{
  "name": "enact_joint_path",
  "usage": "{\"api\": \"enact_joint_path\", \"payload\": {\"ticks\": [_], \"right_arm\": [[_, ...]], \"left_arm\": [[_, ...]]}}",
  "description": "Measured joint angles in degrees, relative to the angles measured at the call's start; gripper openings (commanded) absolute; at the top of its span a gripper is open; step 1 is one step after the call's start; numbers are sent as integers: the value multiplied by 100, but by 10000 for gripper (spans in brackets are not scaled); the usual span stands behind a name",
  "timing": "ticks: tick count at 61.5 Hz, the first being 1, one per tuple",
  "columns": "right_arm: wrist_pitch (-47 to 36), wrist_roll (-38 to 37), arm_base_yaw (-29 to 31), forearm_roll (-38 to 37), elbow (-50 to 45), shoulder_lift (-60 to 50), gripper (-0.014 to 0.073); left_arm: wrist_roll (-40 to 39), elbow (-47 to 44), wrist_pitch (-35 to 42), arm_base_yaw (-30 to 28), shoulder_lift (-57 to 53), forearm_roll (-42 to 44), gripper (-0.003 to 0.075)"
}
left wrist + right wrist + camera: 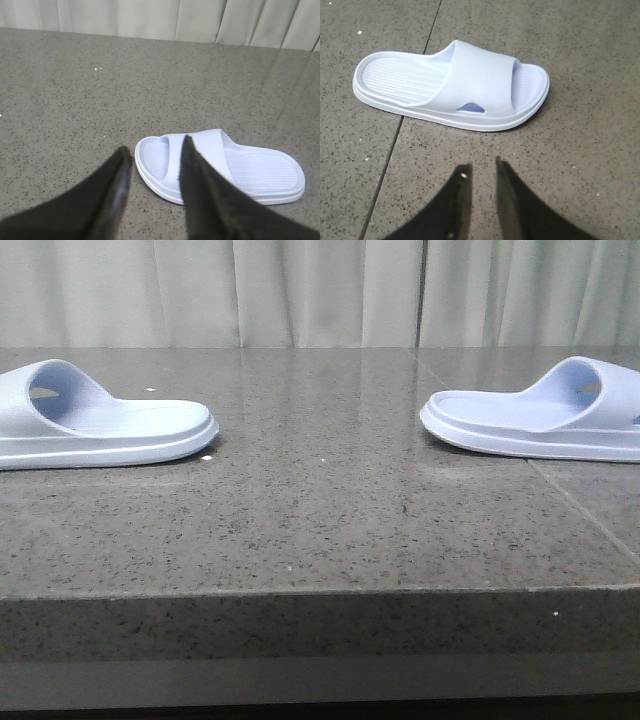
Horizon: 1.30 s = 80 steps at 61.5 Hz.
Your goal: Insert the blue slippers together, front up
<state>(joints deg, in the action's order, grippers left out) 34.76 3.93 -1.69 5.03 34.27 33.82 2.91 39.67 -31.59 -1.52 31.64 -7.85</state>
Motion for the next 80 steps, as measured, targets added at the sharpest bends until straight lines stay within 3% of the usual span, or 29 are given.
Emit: {"api": "enact_joint_path", "payload": {"ticks": [7, 19, 27, 38, 47, 52, 67, 80], "right_arm": [[13, 0, 0, 0, 0, 0, 547], [47, 0, 0, 0, 0, 0, 548], [49, 0, 0, 0, 0, 0, 548], [84, 0, 0, 0, 0, 0, 548], [108, 0, 0, 0, 0, 0, 548], [106, 0, 0, 0, 0, 0, 548], [106, 0, 0, 0, 0, 0, 548], [111, 0, 0, 0, 0, 0, 548]], "left_arm": [[0, 0, 0, 0, 0, 0, 587], [0, 0, -81, 0, 0, 18, 587], [0, 171, -562, 0, 228, 304, 587], [0, 738, -1499, -147, 1213, 623, 587], [9, 1096, -1878, -614, 2129, 558, 580], [273, 1246, -1935, -1000, 2540, 158, 552], [2213, 1570, -2041, -2113, 3760, -2389, 442], [2919, 1784, -2041, -2260, 4714, -3391, 428]]}}
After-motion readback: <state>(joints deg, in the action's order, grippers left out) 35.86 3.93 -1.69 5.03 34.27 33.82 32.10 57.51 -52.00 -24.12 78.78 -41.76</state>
